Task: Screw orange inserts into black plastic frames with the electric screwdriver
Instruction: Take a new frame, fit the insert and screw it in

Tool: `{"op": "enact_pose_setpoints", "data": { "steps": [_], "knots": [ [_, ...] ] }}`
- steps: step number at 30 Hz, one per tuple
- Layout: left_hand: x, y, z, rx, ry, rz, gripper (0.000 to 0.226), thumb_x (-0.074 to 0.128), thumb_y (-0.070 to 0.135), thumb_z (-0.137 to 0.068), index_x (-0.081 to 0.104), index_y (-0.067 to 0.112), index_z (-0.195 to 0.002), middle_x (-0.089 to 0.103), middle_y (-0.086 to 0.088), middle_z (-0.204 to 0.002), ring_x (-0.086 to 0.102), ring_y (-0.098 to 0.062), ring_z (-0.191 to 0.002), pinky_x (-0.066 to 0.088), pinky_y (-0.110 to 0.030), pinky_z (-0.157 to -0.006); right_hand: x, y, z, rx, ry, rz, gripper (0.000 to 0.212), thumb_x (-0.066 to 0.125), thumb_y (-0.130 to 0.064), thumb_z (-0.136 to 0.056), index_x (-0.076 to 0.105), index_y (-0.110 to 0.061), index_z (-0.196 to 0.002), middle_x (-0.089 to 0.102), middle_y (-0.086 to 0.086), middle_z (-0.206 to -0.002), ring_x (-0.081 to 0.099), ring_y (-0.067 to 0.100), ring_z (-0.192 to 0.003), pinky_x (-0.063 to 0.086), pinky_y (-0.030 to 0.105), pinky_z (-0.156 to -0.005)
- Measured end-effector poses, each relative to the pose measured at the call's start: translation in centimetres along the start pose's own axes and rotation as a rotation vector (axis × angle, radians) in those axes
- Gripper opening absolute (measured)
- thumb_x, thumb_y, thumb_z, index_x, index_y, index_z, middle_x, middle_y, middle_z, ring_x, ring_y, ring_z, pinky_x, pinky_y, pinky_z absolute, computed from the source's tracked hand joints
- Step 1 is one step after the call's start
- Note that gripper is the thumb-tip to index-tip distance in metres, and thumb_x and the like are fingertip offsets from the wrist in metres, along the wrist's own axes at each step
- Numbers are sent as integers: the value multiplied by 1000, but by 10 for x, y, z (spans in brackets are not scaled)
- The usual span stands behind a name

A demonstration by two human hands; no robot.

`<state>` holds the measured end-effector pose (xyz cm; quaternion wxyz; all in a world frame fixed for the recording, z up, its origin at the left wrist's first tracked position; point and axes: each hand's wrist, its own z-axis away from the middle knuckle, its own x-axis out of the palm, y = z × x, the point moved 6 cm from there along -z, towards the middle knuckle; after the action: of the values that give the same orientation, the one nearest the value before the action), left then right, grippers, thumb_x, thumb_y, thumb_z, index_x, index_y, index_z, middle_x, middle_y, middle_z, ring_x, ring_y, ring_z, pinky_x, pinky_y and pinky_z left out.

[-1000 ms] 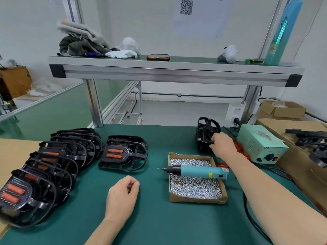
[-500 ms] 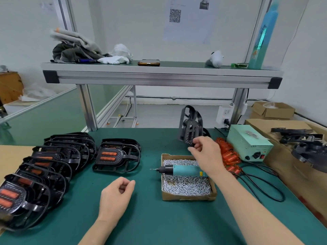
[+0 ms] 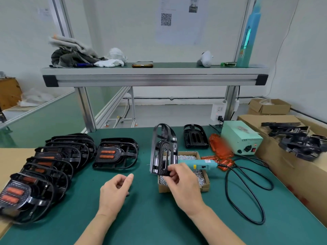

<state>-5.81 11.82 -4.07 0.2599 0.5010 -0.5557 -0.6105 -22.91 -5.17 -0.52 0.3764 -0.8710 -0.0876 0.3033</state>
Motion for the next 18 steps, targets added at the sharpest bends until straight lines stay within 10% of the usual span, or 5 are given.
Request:
{"op": "enact_pose_setpoints", "data": {
  "steps": [8,18],
  "knots": [
    [8,2,30,23,-47,177,20,71,25,-91,73,22,-72,68,-7,-67,59,-11,-53,50,-20,-52,2,-4,20,-133,28,96,22,77,-10,-83,68,-17,-101,49,-16,-89,51,0,-77,45,13,-73],
    [19,17,57,164,-67,220,30,77,14,-85,73,35,-105,72,-6,-83,64,-26,-73,57,-34,-69,13,-10,27,-283,-3,231,23,76,-6,-80,67,-12,-100,59,0,-92,60,20,-78,53,38,-68]
  ]
}}
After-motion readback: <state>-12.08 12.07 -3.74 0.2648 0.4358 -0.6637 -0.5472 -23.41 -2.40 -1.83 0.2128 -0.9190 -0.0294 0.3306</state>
